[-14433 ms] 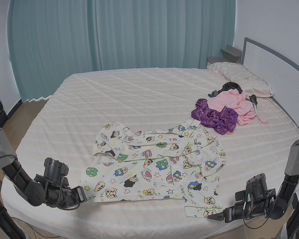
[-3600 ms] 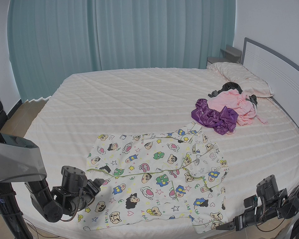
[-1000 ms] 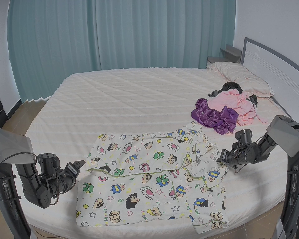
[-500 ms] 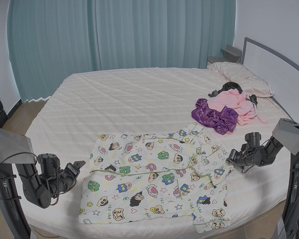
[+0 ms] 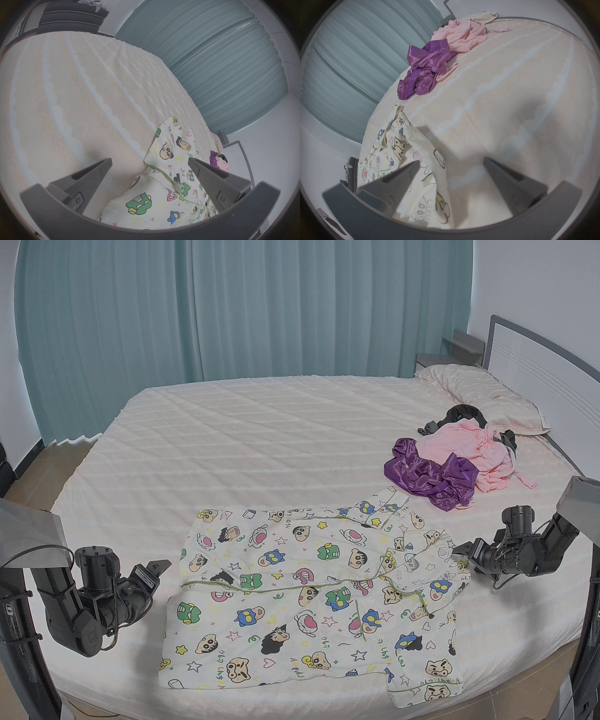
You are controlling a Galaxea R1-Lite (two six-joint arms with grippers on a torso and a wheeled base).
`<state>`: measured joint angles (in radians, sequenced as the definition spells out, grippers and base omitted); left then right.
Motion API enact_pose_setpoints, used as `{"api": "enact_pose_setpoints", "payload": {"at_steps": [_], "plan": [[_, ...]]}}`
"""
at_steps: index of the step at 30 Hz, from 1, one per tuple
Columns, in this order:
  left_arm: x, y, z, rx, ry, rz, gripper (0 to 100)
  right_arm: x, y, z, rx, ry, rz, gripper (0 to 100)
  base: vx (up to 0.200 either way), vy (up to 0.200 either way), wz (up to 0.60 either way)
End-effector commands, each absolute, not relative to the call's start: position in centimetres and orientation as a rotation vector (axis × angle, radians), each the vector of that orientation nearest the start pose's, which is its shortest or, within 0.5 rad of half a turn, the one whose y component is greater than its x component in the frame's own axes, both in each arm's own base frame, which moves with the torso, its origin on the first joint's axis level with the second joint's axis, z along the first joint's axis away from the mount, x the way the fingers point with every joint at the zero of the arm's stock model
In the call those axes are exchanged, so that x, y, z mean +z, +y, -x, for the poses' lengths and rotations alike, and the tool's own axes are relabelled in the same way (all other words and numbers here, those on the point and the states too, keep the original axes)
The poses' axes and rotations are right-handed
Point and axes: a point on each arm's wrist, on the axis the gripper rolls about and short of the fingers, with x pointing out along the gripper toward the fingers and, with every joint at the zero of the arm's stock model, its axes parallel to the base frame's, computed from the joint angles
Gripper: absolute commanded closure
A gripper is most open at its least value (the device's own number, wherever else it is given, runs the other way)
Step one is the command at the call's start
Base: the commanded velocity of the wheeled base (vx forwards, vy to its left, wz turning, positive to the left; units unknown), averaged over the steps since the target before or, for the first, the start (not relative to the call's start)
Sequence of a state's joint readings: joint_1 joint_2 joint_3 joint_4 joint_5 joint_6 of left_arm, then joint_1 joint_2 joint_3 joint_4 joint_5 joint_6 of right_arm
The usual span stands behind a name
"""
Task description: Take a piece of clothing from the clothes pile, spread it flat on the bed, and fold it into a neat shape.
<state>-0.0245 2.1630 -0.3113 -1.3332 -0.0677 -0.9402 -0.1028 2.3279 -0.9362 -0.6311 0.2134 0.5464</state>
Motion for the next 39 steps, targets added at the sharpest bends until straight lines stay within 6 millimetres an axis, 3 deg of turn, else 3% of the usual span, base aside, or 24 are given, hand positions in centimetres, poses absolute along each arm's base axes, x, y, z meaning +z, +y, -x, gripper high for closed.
{"api": "enact_pose_setpoints", "payload": {"at_steps": [1, 6, 10, 12, 16, 22, 38, 39], "plan": [[1.8, -0.9, -28.9, 0.136, 0.476, 0.930, 0, 1.1, -3.5, -37.1, -0.102, 0.737, -0.644, 0, 0.000, 0.000, 0.00], [2.7, -1.1, -32.1, 0.096, 0.448, 0.880, 0, 3.1, -2.9, -34.7, -0.124, 0.732, -0.725, 0, 0.000, 0.000, 0.00], [2.6, -1.5, -35.4, 0.105, 0.542, 0.853, 0, 4.3, -2.0, -32.6, -0.149, 0.737, -0.824, 0, 0.000, 0.000, 0.00], [2.8, -1.8, -36.1, 0.080, 0.591, 0.862, 0, 4.4, -1.8, -31.3, -0.168, 0.754, -0.851, 0, 0.000, 0.000, 0.00], [2.0, -2.9, -36.1, 0.035, 0.659, 0.871, 0, 3.7, -1.7, -29.8, -0.194, 0.796, -0.872, 0, 0.000, 0.000, 0.00], [0.4, -3.3, -36.1, 0.042, 0.700, 0.855, 0, 2.9, -1.6, -29.4, -0.173, 0.751, -0.868, 0, 0.000, 0.000, 0.00], [-0.6, -3.7, -35.7, 0.094, 0.719, 0.833, 0, 2.8, -1.2, -29.0, -0.152, 0.734, -0.864, 0, 0.000, 0.000, 0.00], [-0.5, -3.7, -35.7, 0.093, 0.717, 0.833, 100, 2.8, -1.2, -29.0, -0.152, 0.734, -0.864, 0, 0.000, 0.000, 0.00]]}}
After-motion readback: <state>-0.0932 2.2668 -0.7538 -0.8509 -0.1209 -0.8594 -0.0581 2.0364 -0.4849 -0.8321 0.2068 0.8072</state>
